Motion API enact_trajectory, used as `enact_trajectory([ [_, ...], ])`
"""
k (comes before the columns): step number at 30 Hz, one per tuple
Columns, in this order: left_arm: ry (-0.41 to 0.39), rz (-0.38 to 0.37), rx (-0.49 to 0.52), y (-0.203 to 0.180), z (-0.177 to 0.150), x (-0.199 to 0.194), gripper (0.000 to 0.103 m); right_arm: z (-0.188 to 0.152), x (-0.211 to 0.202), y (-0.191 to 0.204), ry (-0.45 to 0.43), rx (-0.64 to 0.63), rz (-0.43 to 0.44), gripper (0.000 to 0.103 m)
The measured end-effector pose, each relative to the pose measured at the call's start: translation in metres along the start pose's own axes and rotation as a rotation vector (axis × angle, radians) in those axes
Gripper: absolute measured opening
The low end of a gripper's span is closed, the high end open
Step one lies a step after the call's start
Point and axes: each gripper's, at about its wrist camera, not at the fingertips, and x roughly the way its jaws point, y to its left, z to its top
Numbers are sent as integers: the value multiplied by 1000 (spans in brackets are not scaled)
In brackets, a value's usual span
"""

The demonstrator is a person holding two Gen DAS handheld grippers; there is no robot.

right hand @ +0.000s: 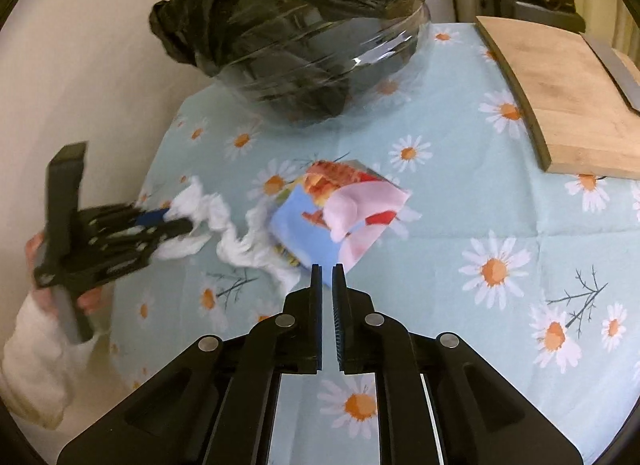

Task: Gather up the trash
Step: 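Grasp the crumpled white tissues with the left tool while the right tool holds the packet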

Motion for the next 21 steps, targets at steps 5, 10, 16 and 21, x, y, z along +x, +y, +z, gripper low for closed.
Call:
enact_trajectory([
  [5,1,32,-29,0,-17,-13,23,15,9,5,-38,-25,-37,69],
  [10,7,68,-75,6,-33,-29,23,33,25,4,-36,-19,-61,86],
  [16,11,115,-134,8,-56,-44,23,43,60,15,31,-55,-45,87],
  [21,17,143,-173,0,-75,-54,24,43,77,18,59,-96,-110,88],
])
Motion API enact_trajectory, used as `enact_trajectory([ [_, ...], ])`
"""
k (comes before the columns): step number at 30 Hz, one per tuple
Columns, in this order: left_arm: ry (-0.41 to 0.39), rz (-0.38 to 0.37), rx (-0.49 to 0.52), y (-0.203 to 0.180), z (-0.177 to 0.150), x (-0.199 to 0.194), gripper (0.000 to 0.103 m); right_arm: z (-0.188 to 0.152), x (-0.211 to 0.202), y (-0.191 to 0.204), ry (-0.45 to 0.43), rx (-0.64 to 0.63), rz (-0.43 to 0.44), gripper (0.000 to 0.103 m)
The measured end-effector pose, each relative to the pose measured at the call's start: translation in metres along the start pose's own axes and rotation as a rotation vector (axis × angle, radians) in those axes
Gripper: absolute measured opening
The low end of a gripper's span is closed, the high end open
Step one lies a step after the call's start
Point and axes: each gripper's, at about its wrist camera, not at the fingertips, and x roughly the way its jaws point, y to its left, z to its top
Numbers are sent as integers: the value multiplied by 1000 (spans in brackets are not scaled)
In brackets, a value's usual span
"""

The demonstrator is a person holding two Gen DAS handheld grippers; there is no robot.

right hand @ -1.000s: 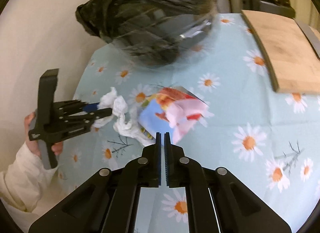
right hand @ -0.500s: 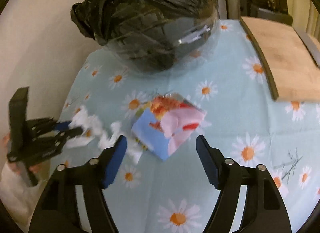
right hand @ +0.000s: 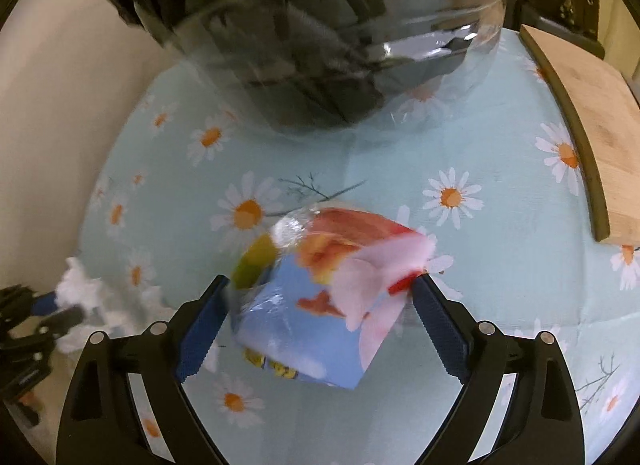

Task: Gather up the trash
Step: 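Grasp the crumpled white tissues with the left tool while the right tool holds the packet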

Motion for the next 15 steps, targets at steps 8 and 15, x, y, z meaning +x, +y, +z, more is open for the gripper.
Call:
enact_trajectory([
  [8,12,22,-71,-9,-16,-13,24,-8,-14,-9,2,-49,54,59],
  [15,-3,26,-73,-33,-17,-28,24,-28,-46,-25,4,-73,113,58],
])
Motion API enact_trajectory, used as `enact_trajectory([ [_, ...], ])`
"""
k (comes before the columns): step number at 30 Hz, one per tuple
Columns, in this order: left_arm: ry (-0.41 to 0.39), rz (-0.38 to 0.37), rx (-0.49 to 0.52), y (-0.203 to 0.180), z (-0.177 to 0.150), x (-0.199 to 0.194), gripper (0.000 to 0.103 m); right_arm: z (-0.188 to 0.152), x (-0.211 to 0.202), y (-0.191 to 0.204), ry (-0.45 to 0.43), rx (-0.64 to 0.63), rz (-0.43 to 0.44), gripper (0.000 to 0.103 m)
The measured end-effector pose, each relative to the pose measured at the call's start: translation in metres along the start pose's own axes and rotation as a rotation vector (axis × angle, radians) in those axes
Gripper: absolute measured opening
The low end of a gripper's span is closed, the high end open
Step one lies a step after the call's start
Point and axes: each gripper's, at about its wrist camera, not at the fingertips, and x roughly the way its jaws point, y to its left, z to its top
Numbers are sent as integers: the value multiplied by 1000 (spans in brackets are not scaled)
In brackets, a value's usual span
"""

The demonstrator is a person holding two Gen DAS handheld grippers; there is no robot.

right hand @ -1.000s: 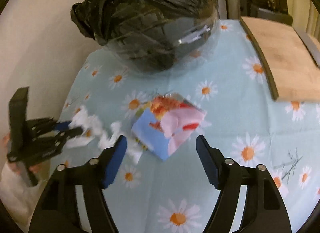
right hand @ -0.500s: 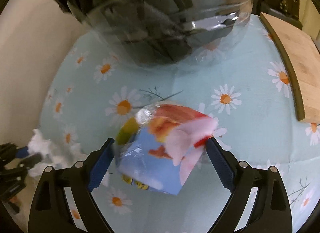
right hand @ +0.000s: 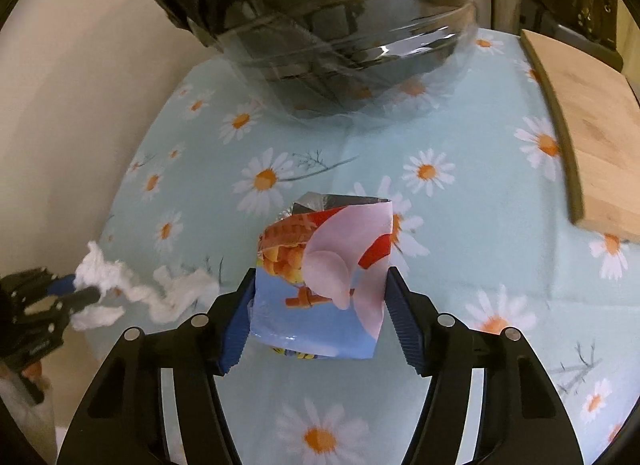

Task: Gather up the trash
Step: 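Grasp the crumpled white tissues with the left tool while the right tool holds the packet, then carry the tissues and snack packet to the bin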

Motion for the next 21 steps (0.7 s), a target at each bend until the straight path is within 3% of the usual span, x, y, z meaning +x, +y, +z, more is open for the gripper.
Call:
enact_trajectory([
  [6,-48,17,6,-24,6,-16,24,-24,-40,-17,-13,-33,26,59],
  [13,-111,21,13,-57,10,-37,24,-49,-92,-34,-48,-81,-17,59],
  [21,-166,35,17,-99,8,-57,24,-71,-147,-51,-83,-149,-8,59],
])
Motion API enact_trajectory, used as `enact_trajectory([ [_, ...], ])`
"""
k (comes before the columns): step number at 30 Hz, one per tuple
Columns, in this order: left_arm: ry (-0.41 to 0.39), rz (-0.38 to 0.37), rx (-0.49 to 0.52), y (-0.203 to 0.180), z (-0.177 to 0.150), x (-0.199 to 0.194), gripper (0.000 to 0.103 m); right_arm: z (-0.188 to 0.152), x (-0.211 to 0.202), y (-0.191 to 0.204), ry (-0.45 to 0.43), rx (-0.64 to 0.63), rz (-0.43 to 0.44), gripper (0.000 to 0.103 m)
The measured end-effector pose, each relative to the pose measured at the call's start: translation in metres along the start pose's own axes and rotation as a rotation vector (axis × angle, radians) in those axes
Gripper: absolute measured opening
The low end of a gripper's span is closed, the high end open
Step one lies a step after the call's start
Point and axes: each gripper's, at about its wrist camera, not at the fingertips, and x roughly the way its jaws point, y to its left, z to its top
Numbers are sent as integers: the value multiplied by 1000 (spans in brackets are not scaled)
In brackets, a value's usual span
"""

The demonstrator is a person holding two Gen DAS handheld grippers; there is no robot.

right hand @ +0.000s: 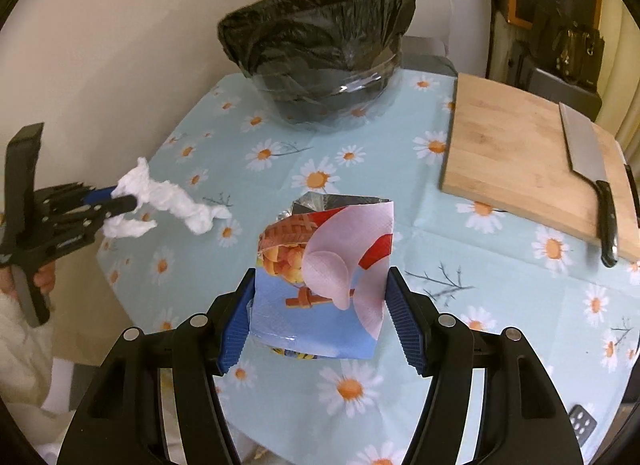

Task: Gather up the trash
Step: 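Carry the tissues and snack packet to the bin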

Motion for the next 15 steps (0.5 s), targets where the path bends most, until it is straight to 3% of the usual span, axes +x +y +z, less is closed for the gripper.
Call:
enact_trajectory([
  [9,-48,20,9,-33,3,-27,24,-11,-44,-9,-42,-71,51,59],
  [15,-84,14,39,-41,16,-49,24,3,-86,-7,-91,-138,39,59],
])
